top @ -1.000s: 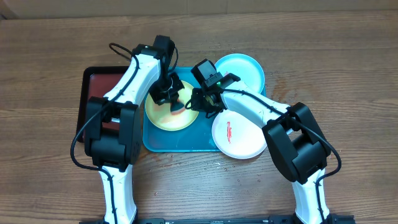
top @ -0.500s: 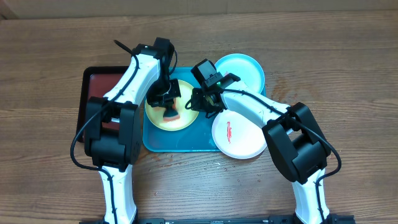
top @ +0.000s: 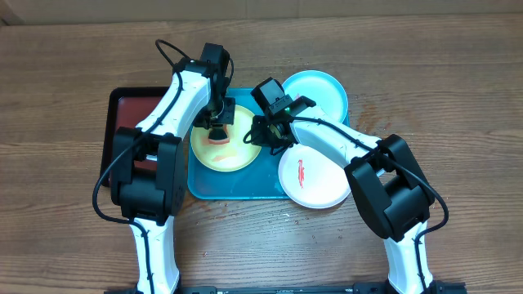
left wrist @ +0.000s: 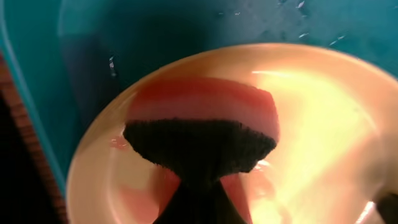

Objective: Clean dirty plates on tray and stack at the side
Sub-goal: 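Scrub the yellow plate with the sponge in the left gripper, then keep scrubbing the yellow plate's red smear with the sponge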

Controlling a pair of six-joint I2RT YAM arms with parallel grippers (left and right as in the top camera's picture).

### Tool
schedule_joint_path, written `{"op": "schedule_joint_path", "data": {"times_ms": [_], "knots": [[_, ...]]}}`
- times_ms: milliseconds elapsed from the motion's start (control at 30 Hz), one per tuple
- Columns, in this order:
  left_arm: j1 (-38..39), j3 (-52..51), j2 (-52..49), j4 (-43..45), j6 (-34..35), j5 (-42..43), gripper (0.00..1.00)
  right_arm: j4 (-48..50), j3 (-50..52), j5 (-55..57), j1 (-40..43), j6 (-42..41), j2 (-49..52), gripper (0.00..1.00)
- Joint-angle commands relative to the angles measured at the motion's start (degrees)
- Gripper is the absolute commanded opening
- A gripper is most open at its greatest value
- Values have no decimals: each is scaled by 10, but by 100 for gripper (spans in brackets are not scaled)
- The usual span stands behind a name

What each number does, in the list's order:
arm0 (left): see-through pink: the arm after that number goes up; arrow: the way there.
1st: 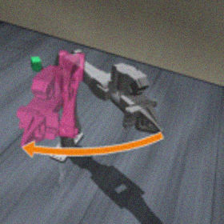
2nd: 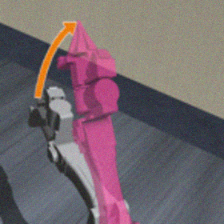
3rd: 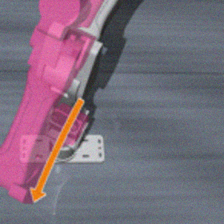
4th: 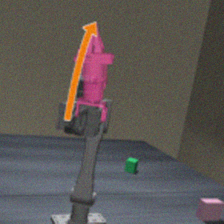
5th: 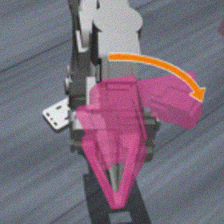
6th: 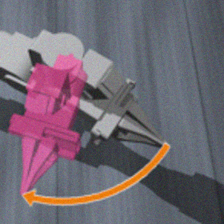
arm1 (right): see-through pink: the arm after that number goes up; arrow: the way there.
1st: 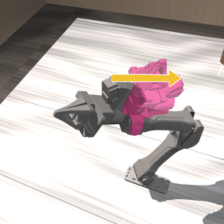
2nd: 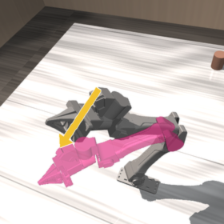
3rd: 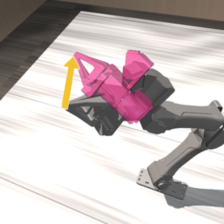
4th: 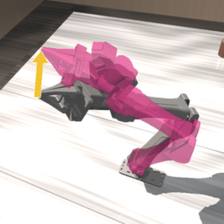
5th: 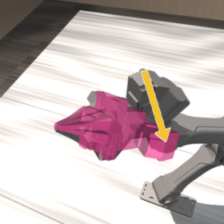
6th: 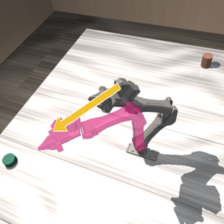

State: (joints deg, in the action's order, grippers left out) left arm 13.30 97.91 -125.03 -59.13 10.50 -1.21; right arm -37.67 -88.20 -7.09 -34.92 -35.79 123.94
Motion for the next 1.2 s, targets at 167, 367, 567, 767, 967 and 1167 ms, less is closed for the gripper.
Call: {"op": "schedule_joint_path", "data": {"times_ms": [167, 367, 567, 767, 967, 1167], "knots": [[-7, 1, 6, -110, -20, -33, 4, -7, -2, 10, 2, 2, 15, 4], [-13, 1, 6, -99, -89, 16, 4, -6, -2, 10, 2, 2, 15, 4], [-13, 1, 6, 12, -88, 8, 4, -9, -2, 10, 2, 2, 15, 4], [-13, 1, 6, -8, -79, 16, 4, -15, -2, 10, 2, 2, 15, 4], [-13, 1, 6, -99, -150, 150, 4, -11, -2, 10, 2, 2, 15, 4], [-13, 1, 6, -52, -158, 181, 4, -14, -2, 10, 2, 2, 15, 4]]}}
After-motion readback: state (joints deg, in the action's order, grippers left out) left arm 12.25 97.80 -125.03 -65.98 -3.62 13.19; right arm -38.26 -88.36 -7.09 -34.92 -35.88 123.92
